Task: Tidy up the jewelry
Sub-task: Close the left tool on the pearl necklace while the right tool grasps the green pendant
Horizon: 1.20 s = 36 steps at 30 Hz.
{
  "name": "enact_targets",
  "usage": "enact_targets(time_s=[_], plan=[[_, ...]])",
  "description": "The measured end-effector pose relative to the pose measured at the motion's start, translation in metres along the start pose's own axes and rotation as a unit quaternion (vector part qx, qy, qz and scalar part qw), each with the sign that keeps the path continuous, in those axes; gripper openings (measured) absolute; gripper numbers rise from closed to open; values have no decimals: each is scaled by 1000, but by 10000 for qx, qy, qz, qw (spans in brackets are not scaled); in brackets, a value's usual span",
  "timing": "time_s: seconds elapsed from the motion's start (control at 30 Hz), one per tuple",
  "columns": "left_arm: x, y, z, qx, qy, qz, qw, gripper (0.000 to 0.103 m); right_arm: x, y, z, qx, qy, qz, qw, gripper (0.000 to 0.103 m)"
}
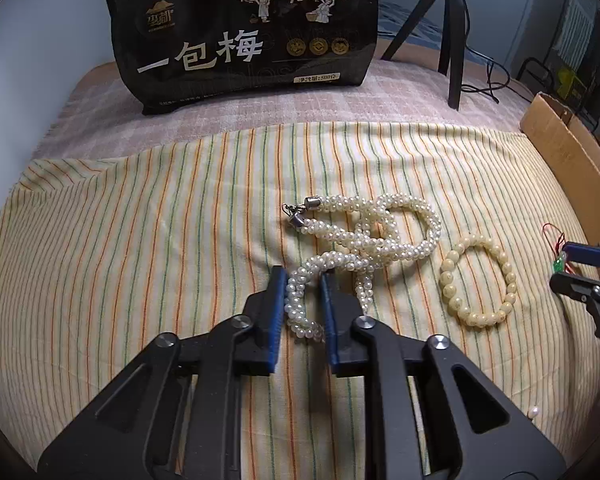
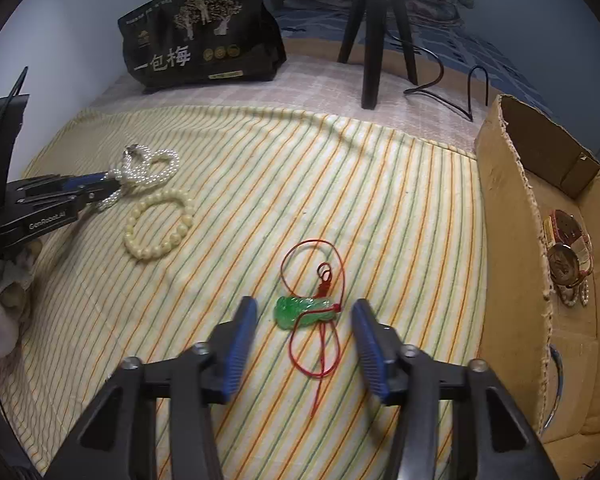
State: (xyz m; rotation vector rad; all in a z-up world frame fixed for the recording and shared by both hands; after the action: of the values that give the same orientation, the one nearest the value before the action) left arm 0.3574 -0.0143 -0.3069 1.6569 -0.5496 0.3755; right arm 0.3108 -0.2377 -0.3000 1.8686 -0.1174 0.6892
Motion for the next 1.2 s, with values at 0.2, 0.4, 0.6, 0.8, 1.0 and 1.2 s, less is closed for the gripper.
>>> enact_targets(time_s=[0.2,0.4,0.6,0.8,1.0,1.2], plan=[[2,-2,-1,-42,133,3,9999,7,-2,4,5,122,-66,28,9999,33],[-1,6,-9,-271,451,-76,9986,6,-3,7,1,99,-73,103,9999,33],[-5,28,-19,-628,821,-78,9946,5,-7,20,-8,222,-69,204,9995,33],[-8,52,-20,-864,993,-20,9913,5,-11,38,-18,245,-7,321,9992,32],[0,79,-23,-973,1056,176,9895,5,-12,58,-26,298,26,462,9985,33],[15,109,-31,-993,1113,401,9880,5,-13,82,-34,331,28,627,9975,32]])
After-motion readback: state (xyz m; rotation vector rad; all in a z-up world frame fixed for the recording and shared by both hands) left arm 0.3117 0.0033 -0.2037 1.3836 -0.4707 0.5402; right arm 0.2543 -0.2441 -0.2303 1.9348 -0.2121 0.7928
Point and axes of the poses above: each gripper's, at about its wrist camera, not at the fingertips, and y roughly against the way its jaws point, z to its right, x to its top, the point moved 8 cm from there along -y, roughly the way its jaws point, and after that the axes turned 14 degrees about x, right-handed, at the moved point
